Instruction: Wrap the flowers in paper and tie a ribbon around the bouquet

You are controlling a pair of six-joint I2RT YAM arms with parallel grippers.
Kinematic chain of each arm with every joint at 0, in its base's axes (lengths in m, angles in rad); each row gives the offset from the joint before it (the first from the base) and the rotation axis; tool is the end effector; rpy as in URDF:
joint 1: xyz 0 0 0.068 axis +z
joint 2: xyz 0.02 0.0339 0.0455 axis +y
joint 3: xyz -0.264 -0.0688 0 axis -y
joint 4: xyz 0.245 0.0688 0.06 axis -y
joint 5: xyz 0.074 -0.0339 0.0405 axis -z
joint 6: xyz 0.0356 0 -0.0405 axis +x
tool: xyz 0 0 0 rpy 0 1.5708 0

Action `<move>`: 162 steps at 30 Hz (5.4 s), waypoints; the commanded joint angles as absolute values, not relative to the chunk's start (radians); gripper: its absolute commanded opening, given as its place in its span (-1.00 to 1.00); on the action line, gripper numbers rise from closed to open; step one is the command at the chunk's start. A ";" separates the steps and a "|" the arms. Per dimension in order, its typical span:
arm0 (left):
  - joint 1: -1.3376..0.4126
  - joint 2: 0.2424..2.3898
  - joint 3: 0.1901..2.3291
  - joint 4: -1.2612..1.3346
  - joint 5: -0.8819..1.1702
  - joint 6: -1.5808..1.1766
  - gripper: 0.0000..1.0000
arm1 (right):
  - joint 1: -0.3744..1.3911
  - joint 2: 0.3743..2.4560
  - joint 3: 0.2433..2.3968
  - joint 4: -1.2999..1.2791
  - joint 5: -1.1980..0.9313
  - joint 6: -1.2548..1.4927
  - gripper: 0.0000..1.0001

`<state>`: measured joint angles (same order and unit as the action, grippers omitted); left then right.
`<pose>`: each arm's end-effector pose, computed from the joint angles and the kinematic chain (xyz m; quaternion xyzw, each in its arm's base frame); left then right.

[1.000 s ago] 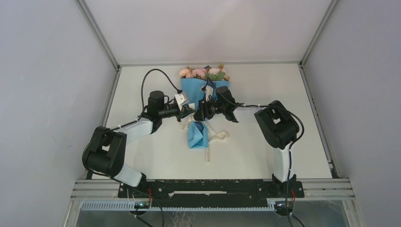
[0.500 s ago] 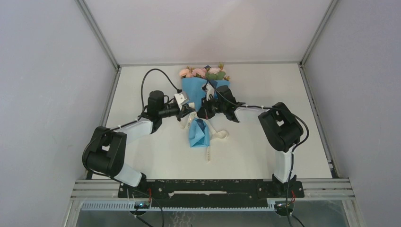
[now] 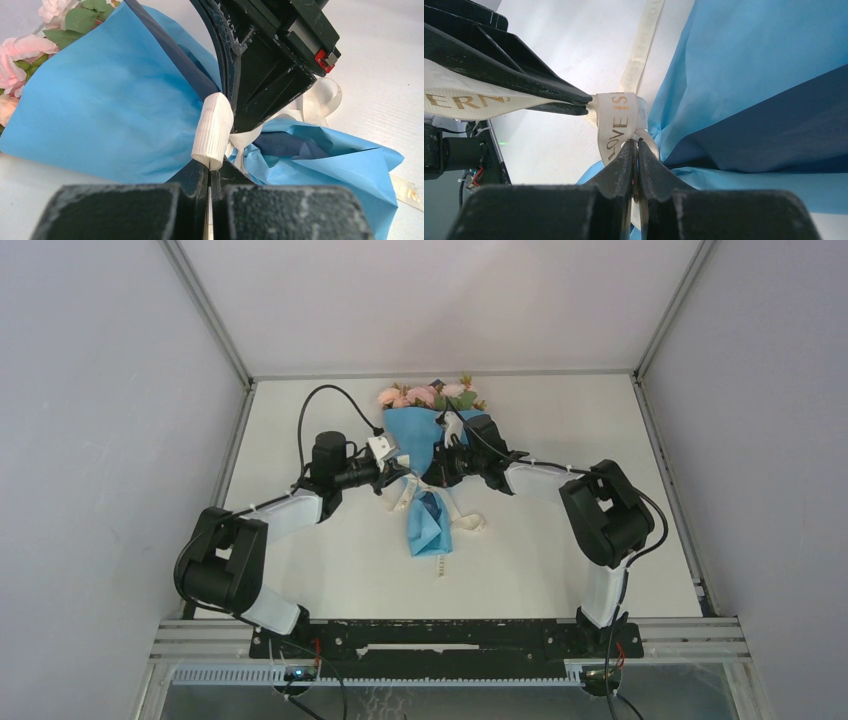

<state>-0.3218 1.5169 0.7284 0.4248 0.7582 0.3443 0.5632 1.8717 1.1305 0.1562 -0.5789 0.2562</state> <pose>0.2905 -0.1226 0.2101 0.4486 0.6542 -0.2987 0.5307 0.3329 0.2332 0.1872 -0.2626 0.8137 0.4113 0.3158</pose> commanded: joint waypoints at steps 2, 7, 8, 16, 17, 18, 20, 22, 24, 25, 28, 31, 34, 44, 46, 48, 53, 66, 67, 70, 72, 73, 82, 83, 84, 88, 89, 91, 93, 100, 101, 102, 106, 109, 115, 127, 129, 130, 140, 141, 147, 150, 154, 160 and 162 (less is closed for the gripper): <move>-0.315 1.496 0.717 0.461 0.759 0.362 -1.00 | 0.557 1.854 1.136 0.185 -0.569 0.257 -0.75; -0.314 1.496 0.713 0.460 0.752 0.370 -1.00 | 0.554 1.854 1.135 0.183 -0.569 0.262 -1.00; -0.314 1.496 0.713 0.460 0.748 0.372 -1.00 | 0.553 1.852 1.136 0.179 -0.566 0.261 -1.00; -0.315 1.496 0.716 0.446 0.723 0.454 -1.00 | 0.549 1.796 1.136 0.102 -0.432 0.267 -1.00; -0.315 1.496 0.716 0.443 0.733 0.474 -1.00 | 0.551 1.789 1.135 0.092 -0.418 0.270 -1.00; -0.315 1.495 0.713 0.442 0.746 0.494 -1.00 | 0.552 1.782 1.135 0.083 -0.405 0.278 -1.00; -0.317 1.489 0.706 0.425 0.784 0.568 -1.00 | 0.550 1.764 1.136 0.068 -0.388 0.299 -1.00; -0.322 1.484 0.696 0.415 0.806 0.635 -1.00 | 0.552 1.742 1.136 0.062 -0.377 0.307 -1.00; -0.322 1.488 0.697 0.414 0.808 0.653 -1.00 | 0.552 1.726 1.134 0.063 -0.367 0.311 -1.00; -0.322 1.490 0.700 0.414 0.805 0.651 -1.00 | 0.546 1.719 1.132 0.069 -0.361 0.318 -1.00; -0.322 1.493 0.706 0.437 0.778 0.605 -1.00 | 0.515 1.700 1.093 0.127 -0.368 0.374 -1.00; -0.323 1.493 0.711 0.439 0.753 0.555 -1.00 | 0.493 1.678 1.048 0.173 -0.363 0.433 -1.00; -0.338 1.483 0.703 0.400 0.764 0.529 -1.00 | 0.490 1.650 0.999 0.233 -0.329 0.486 -1.00; -0.476 1.482 0.717 0.305 0.657 0.652 -1.00 | 0.469 1.572 0.857 0.377 -0.303 0.603 -1.00; -0.467 1.491 0.712 0.352 0.543 0.623 -1.00 | 0.440 1.544 0.813 0.394 -0.293 0.628 -1.00; -0.450 1.494 0.717 0.378 0.486 0.557 -1.00 | 0.413 1.517 0.757 0.419 -0.294 0.653 -1.00; -0.466 1.474 0.709 0.260 0.594 0.739 -1.00 | 0.360 1.467 0.682 0.400 -0.268 0.679 -1.00; -0.472 1.443 0.649 0.117 0.656 1.390 -1.00 | 0.325 1.514 0.712 0.359 -0.424 0.619 -1.00; -0.480 1.442 0.651 0.114 0.670 1.372 -1.00 | 0.333 1.519 0.727 0.345 -0.425 0.615 -1.00; -0.498 1.452 0.644 0.125 0.685 1.365 -1.00 | 0.339 1.500 0.740 0.365 -0.431 0.603 -1.00; -0.502 1.458 0.637 0.153 0.721 1.369 -1.00 | 0.358 1.487 0.760 0.421 -0.481 0.553 -1.00; -0.506 1.462 0.637 0.168 0.738 1.372 -1.00 | 0.375 1.487 0.781 0.426 -0.502 0.524 -1.00; -0.538 1.486 0.658 0.280 0.801 1.286 -1.00 | 0.469 1.626 0.944 0.410 -0.509 0.332 -1.00; -0.540 1.486 0.660 0.281 0.804 1.271 -1.00 | 0.469 1.641 0.956 0.410 -0.503 0.333 -1.00; -0.542 1.485 0.662 0.288 0.801 1.254 -1.00 | 0.469 1.650 0.961 0.417 -0.502 0.341 -1.00; -0.545 1.484 0.660 0.359 0.745 1.111 -0.72 | 0.468 1.641 0.961 0.385 -0.502 0.380 -1.00; -0.544 1.483 0.661 0.370 0.722 1.075 -0.53 | 0.467 1.636 0.956 0.362 -0.478 0.396 -1.00; -0.542 1.479 0.662 0.381 0.672 1.018 -0.05 | 0.464 1.620 0.929 0.361 -0.434 0.457 -1.00; -0.533 1.464 0.667 0.363 0.632 0.987 0.27 | 0.462 1.603 0.889 0.390 -0.405 0.521 -1.00; -0.514 1.355 0.780 -0.346 0.706 1.397 0.67 | 0.479 1.557 0.805 0.426 -0.312 0.653 -1.00; -0.514 1.354 0.799 -0.484 0.697 1.517 0.76 | 0.481 1.554 0.802 0.420 -0.300 0.658 -1.00; -0.515 1.358 0.814 -0.587 0.671 1.622 0.85 | 0.483 1.552 0.798 0.419 -0.294 0.659 -1.00; -0.514 1.381 0.833 -0.600 0.591 1.646 0.96 | 0.486 1.549 0.782 0.414 -0.286 0.684 -1.00; -0.539 1.384 0.881 -0.239 0.673 1.082 0.52 | 0.487 1.536 0.765 0.413 -0.274 0.722 -1.00; -0.634 1.518 0.872 0.383 0.555 0.508 0.01 | 0.476 1.522 0.754 0.411 -0.282 0.782 -1.00; -0.680 1.654 0.928 0.340 0.493 0.663 -0.12 | 0.440 1.526 0.732 0.447 -0.338 0.822 -1.00; -0.685 1.670 0.944 0.348 0.467 0.663 -0.15 | 0.443 1.530 0.732 0.450 -0.345 0.823 -1.00; -0.688 1.678 0.949 0.355 0.454 0.663 -0.17 | 0.443 1.532 0.732 0.449 -0.348 0.824 -1.00; -0.703 1.701 0.954 0.357 0.503 0.672 -0.34 | 0.437 1.543 0.715 0.454 -0.349 0.847 -1.00; -0.705 1.705 0.952 0.357 0.505 0.675 -0.44 | 0.437 1.543 0.715 0.454 -0.349 0.847 -1.00; -0.707 1.707 0.952 0.369 0.520 0.703 -1.00 | 0.426 1.548 0.710 0.440 -0.345 0.840 -1.00; -0.707 1.702 0.948 0.361 0.537 0.715 -1.00 | 0.421 1.554 0.709 0.442 -0.342 0.839 -1.00; -0.707 1.688 0.940 0.360 0.552 0.715 -1.00 | 0.413 1.560 0.709 0.432 -0.336 0.835 -1.00; -0.707 1.668 0.923 0.337 0.595 0.742 -1.00 | 0.398 1.576 0.711 0.452 -0.375 0.817 -0.77; -0.706 1.673 0.923 0.321 0.594 0.763 -1.00 | 0.380 1.582 0.712 0.438 -0.411 0.822 -0.69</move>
<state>-0.6998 1.7077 0.9054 0.3271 0.5407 0.7204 0.4107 1.5696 0.7090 0.3958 -0.3626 0.8253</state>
